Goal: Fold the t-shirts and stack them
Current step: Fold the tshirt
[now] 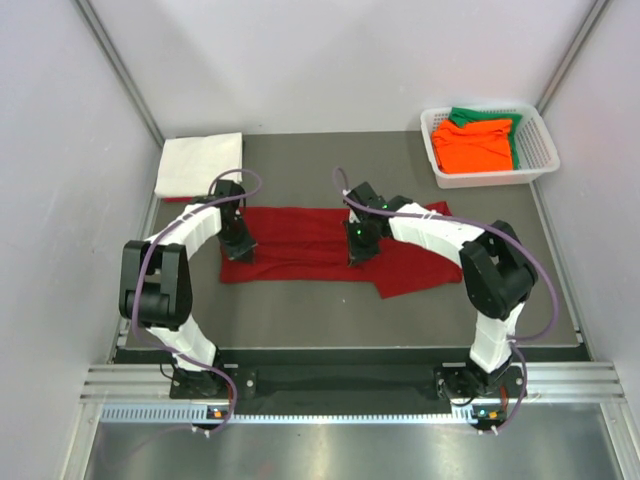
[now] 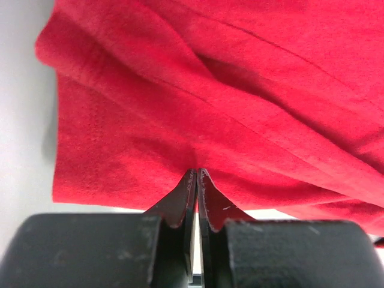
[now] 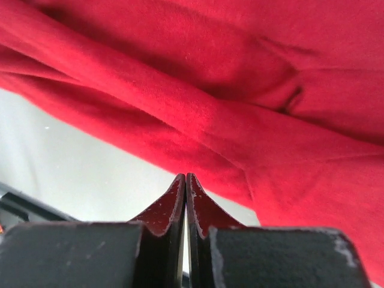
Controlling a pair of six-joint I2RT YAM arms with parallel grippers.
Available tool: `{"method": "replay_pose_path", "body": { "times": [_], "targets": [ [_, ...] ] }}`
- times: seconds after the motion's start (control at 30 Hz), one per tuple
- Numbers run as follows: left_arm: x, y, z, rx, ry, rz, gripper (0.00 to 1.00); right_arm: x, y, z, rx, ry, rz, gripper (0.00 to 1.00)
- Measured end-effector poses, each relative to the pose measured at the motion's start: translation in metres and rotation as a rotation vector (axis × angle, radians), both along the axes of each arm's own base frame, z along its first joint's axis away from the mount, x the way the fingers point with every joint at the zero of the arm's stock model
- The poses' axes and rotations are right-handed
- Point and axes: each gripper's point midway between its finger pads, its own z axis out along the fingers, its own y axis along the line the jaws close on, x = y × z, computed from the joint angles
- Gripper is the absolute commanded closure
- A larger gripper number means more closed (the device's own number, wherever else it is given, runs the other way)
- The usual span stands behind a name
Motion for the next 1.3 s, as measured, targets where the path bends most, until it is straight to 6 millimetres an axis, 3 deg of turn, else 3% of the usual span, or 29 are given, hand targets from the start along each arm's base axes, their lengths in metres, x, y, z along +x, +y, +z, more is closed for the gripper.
{"method": "replay_pose_path", "body": {
  "times": [0.17, 0.47, 0.7, 0.77, 0.93, 1.13, 1.3],
  "targets": [
    [0.003, -0.002, 0.001, -0.008, -0.013, -0.004, 0.88, -0.011, -0.002, -0.023, -0.018, 0.035, -0.019, 1.00],
    [0.008, -0.005, 0.004, -0.023, -0.028, -0.003, 0.87, 0.005, -0.005, -0.039, -0.061, -0.004, -0.056, 1.00],
    [0.015, 0.001, 0.012, -0.009, -0.058, 0.005, 0.72, 0.036, -0.008, -0.039, -0.085, -0.050, -0.091, 1.00],
    [0.018, 0.008, 0.018, 0.002, -0.074, 0.018, 0.63, 0.046, -0.008, -0.038, -0.088, -0.065, -0.098, 1.00],
    [0.032, 0.029, 0.033, 0.037, -0.127, 0.062, 0.55, 0.070, -0.008, -0.026, -0.080, -0.104, -0.117, 0.99],
    [0.040, 0.049, 0.039, 0.046, -0.148, 0.101, 0.54, 0.076, 0.000, -0.014, -0.023, -0.086, -0.081, 0.71],
    [0.046, 0.067, 0.043, 0.059, -0.165, 0.113, 0.60, 0.062, -0.003, -0.003, 0.013, -0.037, -0.051, 0.64]
  ]
}}
